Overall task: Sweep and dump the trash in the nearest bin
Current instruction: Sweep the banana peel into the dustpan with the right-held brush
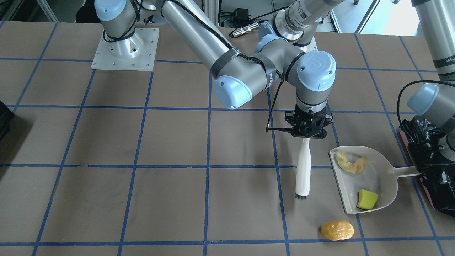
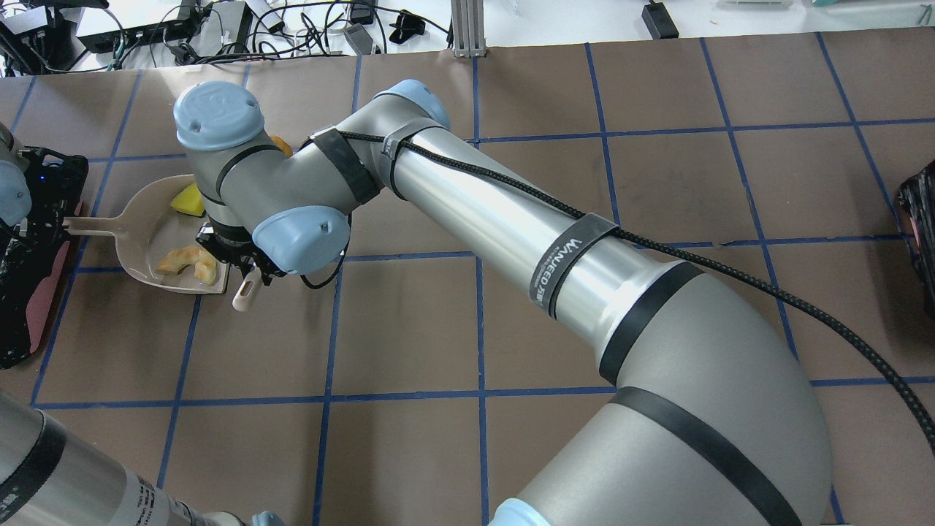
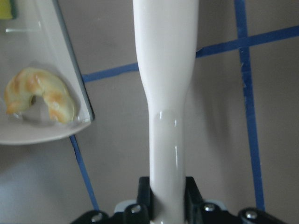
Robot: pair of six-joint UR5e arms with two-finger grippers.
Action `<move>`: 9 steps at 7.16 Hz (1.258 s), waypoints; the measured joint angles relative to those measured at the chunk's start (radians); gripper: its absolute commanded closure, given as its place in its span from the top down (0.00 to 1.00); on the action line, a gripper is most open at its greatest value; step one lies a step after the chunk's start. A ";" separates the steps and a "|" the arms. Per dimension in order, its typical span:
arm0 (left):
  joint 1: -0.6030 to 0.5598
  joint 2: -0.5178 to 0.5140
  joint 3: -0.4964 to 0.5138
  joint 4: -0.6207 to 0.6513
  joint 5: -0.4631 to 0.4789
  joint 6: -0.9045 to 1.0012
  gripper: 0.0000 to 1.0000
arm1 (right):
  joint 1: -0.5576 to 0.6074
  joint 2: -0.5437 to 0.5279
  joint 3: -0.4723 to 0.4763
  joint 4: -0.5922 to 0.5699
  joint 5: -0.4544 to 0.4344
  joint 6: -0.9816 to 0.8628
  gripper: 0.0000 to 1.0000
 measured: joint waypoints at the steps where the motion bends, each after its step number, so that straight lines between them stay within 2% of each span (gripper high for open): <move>1: -0.002 -0.001 0.000 0.001 0.016 -0.011 0.00 | -0.035 0.005 -0.033 0.002 -0.021 0.057 0.00; 3: -0.005 -0.003 0.000 0.001 0.045 -0.042 0.00 | -0.079 0.092 -0.190 0.014 -0.082 0.148 0.00; 5: -0.006 -0.004 -0.001 0.001 0.063 -0.075 0.00 | -0.087 0.182 -0.304 0.031 -0.096 0.134 0.00; 7: -0.006 -0.004 -0.004 0.001 0.092 -0.153 0.00 | -0.093 0.226 -0.332 0.040 -0.018 -0.012 0.00; 9: -0.006 -0.004 -0.004 0.000 0.100 -0.208 0.00 | -0.097 0.259 -0.356 0.103 0.031 -0.197 0.00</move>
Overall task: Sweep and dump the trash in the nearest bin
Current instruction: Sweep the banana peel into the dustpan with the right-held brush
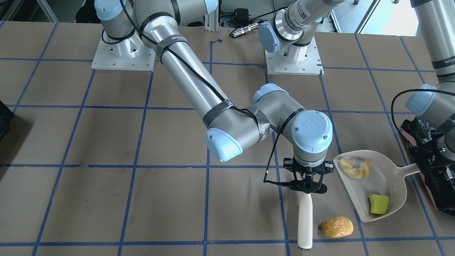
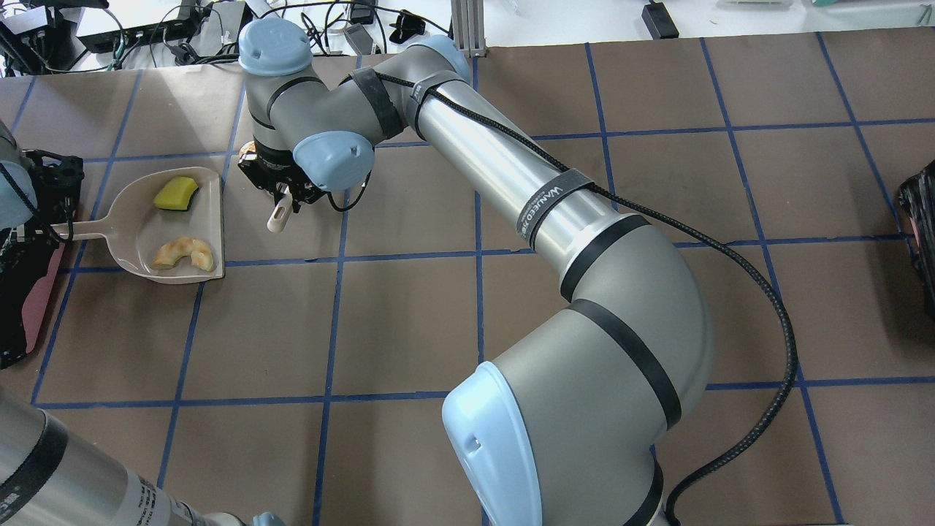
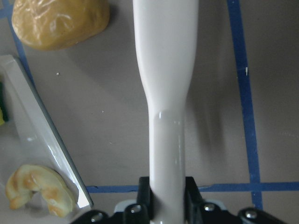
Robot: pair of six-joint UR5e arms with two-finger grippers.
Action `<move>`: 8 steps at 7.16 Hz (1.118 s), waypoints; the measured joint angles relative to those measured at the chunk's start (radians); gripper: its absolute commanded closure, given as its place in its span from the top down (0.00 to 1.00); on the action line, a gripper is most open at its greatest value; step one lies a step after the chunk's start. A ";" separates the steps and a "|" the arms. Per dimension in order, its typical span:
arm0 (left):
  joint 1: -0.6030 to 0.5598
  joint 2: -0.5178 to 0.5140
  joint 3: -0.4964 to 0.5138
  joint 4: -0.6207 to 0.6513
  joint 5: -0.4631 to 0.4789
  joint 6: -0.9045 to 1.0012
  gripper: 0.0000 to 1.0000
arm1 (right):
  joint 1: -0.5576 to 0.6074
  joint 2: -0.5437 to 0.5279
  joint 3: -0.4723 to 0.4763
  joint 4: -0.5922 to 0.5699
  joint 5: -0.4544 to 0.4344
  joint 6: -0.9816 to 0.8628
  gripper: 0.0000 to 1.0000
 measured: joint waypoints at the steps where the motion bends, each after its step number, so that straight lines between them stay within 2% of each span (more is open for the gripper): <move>1: 0.000 0.000 0.000 0.000 0.001 -0.025 0.00 | -0.001 0.020 -0.028 0.043 0.007 -0.087 0.00; 3: 0.000 0.000 -0.001 -0.001 0.002 -0.055 0.00 | -0.004 0.049 -0.070 0.111 0.027 -0.277 0.00; 5: 0.000 0.000 -0.004 -0.002 0.001 -0.057 0.00 | 0.001 0.062 -0.080 0.131 0.046 -0.459 0.00; 8: 0.000 0.000 -0.006 -0.002 -0.001 -0.055 0.00 | 0.097 0.061 -0.104 0.126 0.048 -0.708 0.00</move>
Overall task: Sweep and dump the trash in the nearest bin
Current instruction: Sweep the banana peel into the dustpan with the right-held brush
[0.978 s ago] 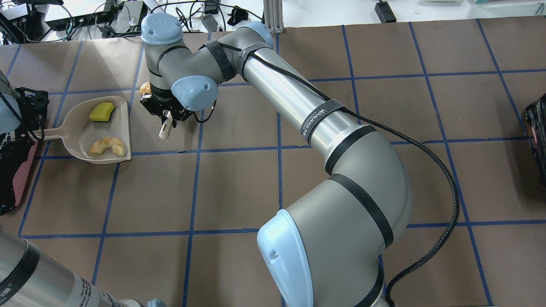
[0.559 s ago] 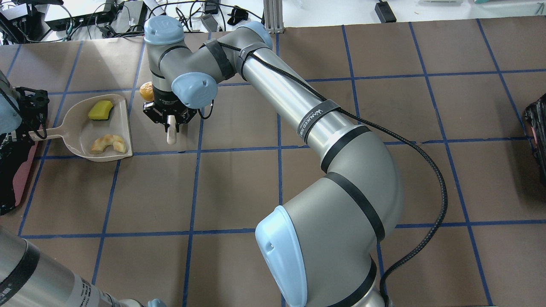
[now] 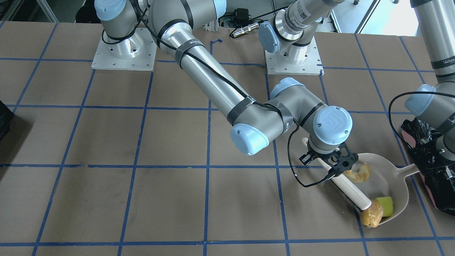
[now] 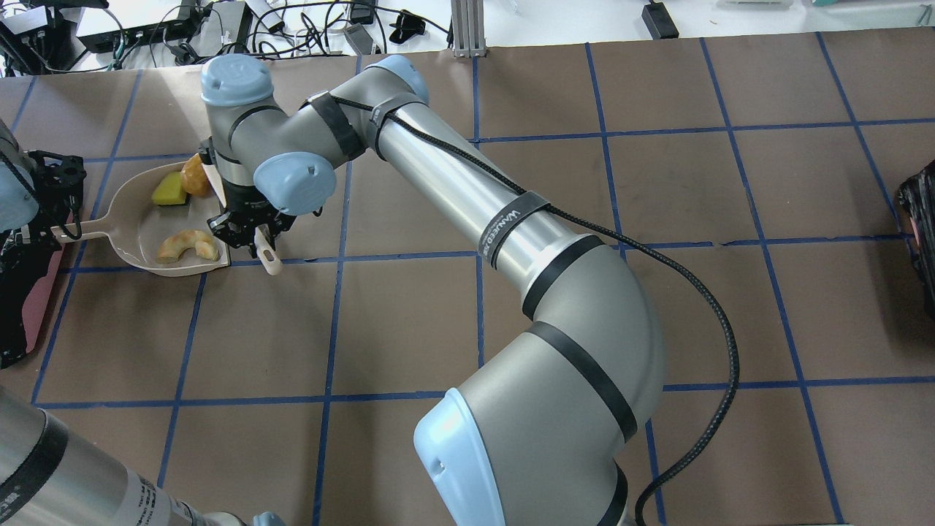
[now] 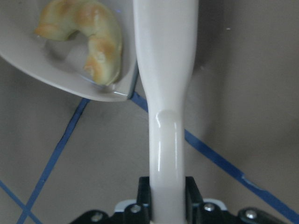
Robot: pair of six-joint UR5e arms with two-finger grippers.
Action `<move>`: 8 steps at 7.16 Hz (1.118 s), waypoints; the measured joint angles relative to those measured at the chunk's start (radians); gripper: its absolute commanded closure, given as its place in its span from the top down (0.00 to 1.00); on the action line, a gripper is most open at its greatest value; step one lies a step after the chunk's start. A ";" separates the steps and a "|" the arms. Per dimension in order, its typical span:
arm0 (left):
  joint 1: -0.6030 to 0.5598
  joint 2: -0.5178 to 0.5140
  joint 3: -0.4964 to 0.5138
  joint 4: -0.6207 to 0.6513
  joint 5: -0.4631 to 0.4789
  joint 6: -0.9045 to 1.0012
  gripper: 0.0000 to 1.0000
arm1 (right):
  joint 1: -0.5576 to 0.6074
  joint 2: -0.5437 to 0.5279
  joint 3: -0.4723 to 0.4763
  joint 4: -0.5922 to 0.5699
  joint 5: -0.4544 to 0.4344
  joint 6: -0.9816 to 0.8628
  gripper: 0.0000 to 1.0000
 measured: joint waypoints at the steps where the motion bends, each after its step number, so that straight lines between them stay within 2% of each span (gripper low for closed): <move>1: 0.000 0.000 0.000 0.000 -0.001 0.001 0.00 | 0.036 0.000 -0.011 -0.004 -0.003 -0.023 0.00; 3: 0.000 0.000 0.000 0.000 -0.003 0.003 0.00 | 0.079 -0.028 -0.003 0.005 -0.013 -0.011 0.00; 5: -0.001 0.001 0.000 0.000 -0.015 0.015 0.00 | 0.049 -0.080 0.039 0.039 -0.019 0.057 0.00; 7: -0.001 0.017 -0.001 -0.012 -0.126 0.080 0.00 | 0.000 -0.137 0.111 0.051 -0.022 0.281 0.00; 8: 0.000 0.028 0.000 -0.034 -0.170 0.101 0.00 | -0.019 -0.185 0.184 0.049 -0.025 0.387 0.00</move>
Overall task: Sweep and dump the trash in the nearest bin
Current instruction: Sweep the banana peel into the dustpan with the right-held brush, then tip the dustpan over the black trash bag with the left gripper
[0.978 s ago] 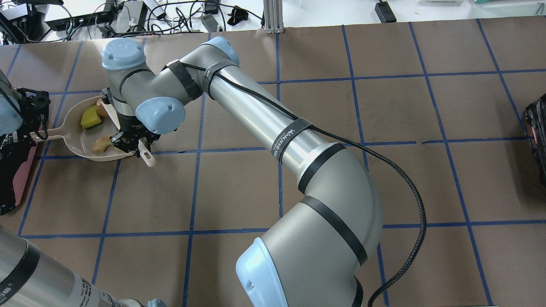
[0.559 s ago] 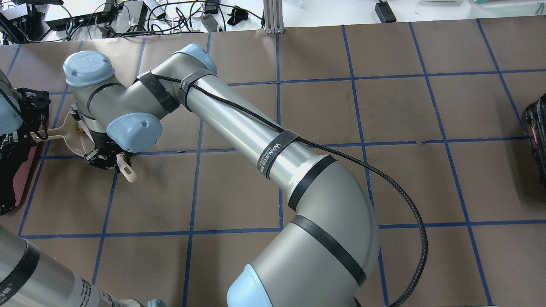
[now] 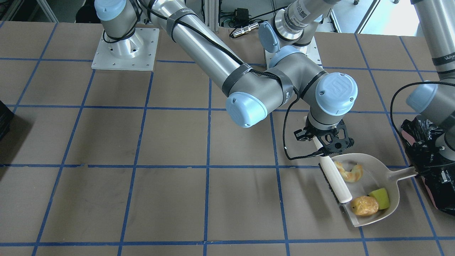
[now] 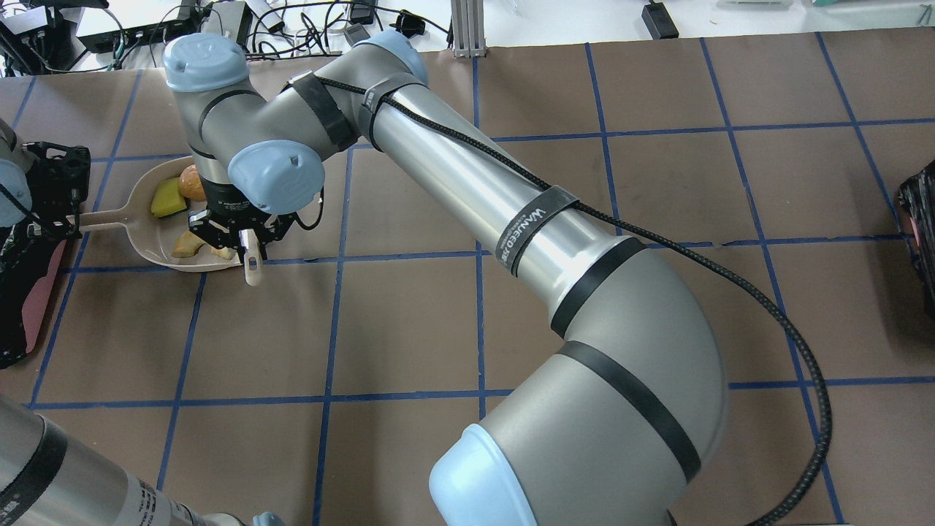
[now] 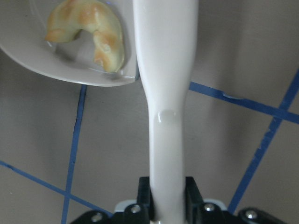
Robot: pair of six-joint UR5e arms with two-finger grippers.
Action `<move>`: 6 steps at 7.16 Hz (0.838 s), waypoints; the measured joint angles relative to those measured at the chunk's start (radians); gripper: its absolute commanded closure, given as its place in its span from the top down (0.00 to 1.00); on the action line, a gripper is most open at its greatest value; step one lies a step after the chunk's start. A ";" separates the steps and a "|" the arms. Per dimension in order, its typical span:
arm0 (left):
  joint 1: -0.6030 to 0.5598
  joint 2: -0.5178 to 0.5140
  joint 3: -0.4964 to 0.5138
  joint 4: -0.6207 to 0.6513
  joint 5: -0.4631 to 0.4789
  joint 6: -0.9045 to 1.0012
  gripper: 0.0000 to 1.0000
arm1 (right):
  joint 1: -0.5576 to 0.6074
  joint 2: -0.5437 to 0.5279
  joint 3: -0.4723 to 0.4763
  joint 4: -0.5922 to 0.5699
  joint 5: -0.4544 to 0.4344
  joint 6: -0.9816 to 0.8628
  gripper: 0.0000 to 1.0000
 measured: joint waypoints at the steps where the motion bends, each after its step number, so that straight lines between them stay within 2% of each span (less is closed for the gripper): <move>1: 0.004 0.011 0.003 -0.041 -0.049 0.005 0.00 | -0.023 -0.070 0.099 -0.002 -0.015 0.076 0.00; 4: 0.059 0.057 0.016 -0.186 -0.160 -0.023 0.00 | -0.063 -0.314 0.483 -0.090 -0.140 0.204 0.00; 6: 0.104 0.097 0.050 -0.266 -0.178 -0.038 0.00 | -0.075 -0.484 0.755 -0.154 -0.231 0.185 0.00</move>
